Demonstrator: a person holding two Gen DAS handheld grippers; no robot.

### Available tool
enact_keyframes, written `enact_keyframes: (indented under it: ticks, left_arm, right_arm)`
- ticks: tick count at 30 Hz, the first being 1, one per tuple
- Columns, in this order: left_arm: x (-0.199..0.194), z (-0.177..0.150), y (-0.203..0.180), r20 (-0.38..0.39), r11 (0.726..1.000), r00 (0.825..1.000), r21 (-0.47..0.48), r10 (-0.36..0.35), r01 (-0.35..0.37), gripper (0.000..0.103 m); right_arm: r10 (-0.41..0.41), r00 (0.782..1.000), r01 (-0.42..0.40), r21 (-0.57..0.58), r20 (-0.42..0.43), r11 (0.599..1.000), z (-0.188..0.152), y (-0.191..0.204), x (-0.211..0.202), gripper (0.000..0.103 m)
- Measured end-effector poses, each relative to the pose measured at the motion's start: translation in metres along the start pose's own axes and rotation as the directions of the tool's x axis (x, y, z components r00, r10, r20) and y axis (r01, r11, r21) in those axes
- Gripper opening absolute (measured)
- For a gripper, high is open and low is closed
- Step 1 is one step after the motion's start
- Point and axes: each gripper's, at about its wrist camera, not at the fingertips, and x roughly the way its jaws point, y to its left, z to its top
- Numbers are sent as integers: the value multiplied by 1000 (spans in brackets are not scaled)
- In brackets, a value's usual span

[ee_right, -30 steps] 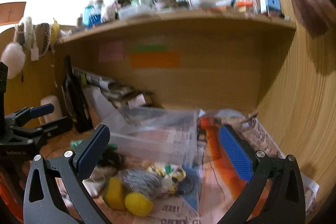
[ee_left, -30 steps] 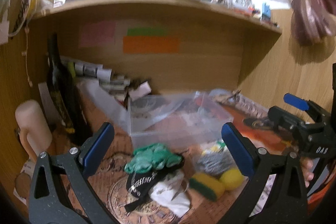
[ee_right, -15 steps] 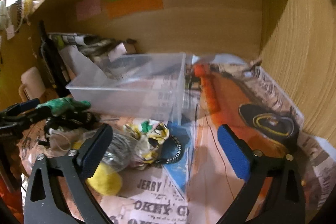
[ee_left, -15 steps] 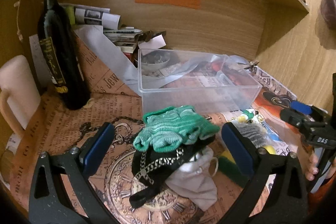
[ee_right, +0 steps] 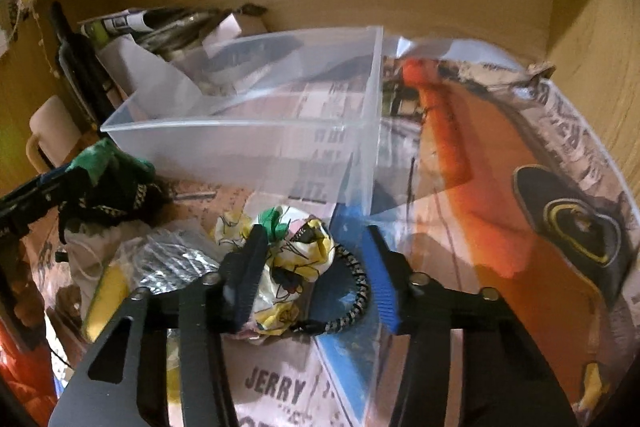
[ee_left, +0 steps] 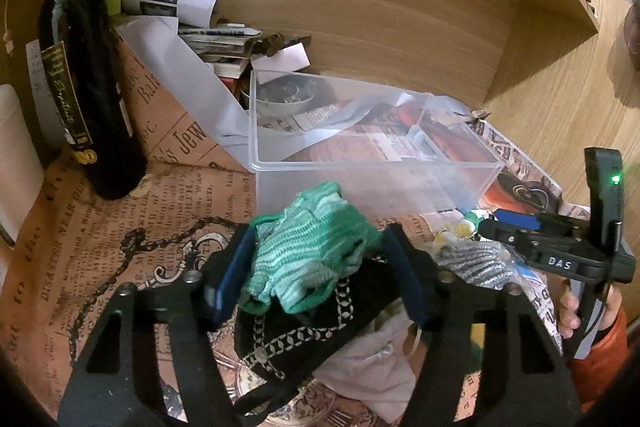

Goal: Organize soft objects
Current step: 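Grasp the green knitted glove with the left tool while the right tool grasps the yellow patterned cloth, then carry both held items into the clear plastic box and open both tools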

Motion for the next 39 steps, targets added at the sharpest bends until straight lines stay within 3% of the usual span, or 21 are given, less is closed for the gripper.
enact_keyframes:
  ticks: [4,12,21,39]
  left_arm:
    - [3,-1,-1,-7,1000,1000,16,2,-2,48]
    - [-5,0,-4,29,999,999,41,21,-23,32]
    - [-37,8,-8,134,998,990,53,37,-45,30]
    - [-63,67,-8,281,997,960,74,-3,-18,28]
  right_arm:
    - [16,1000,-16,2,-5,1000,0,-2,3,20]
    - [-14,997,16,-24,74,1000,4,2,-13,12]
    - [-18,981,26,-39,191,999,13,11,-49,11]
    - [17,912,10,-64,410,998,57,25,-94,10]
